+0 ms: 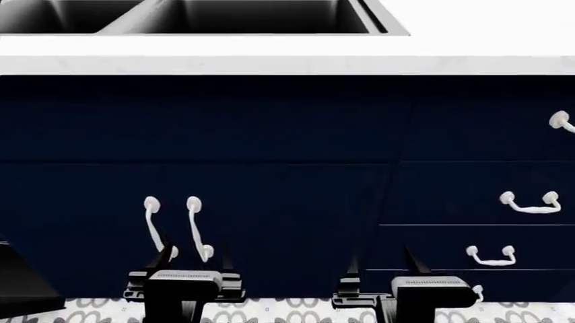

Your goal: Close the dishwasher door

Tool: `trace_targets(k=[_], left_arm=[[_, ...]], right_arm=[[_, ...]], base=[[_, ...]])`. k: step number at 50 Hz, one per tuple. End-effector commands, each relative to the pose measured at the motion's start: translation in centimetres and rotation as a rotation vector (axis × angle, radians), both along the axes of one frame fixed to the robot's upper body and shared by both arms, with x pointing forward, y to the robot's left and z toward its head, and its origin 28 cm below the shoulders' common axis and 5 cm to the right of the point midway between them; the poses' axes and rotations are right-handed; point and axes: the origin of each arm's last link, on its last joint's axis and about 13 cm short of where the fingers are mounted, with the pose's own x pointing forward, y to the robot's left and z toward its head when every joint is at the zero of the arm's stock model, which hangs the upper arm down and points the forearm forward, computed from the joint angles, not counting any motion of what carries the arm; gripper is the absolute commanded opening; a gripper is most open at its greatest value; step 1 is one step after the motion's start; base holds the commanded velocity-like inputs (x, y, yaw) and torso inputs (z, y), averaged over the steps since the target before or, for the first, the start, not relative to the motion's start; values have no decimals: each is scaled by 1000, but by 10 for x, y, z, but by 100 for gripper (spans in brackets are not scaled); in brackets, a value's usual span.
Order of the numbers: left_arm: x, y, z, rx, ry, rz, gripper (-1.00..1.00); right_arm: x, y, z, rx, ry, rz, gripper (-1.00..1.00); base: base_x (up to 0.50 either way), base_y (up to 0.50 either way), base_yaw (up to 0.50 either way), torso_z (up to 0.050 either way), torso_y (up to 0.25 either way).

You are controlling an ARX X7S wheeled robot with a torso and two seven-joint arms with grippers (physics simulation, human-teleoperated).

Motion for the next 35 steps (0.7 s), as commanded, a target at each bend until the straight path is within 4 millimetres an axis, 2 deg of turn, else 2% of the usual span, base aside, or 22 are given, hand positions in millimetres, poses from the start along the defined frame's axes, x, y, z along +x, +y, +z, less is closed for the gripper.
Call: trace_targets(k=[1,35], left_arm=[[0,0,0,2,0,-4,100],[1,-1,-3,4,2,3,100]], right_arm=[[0,0,0,-6,1,-3,100],[1,0,-3,-14,9,-10,100]], base=[[0,0,0,-50,0],[0,0,0,-50,0]])
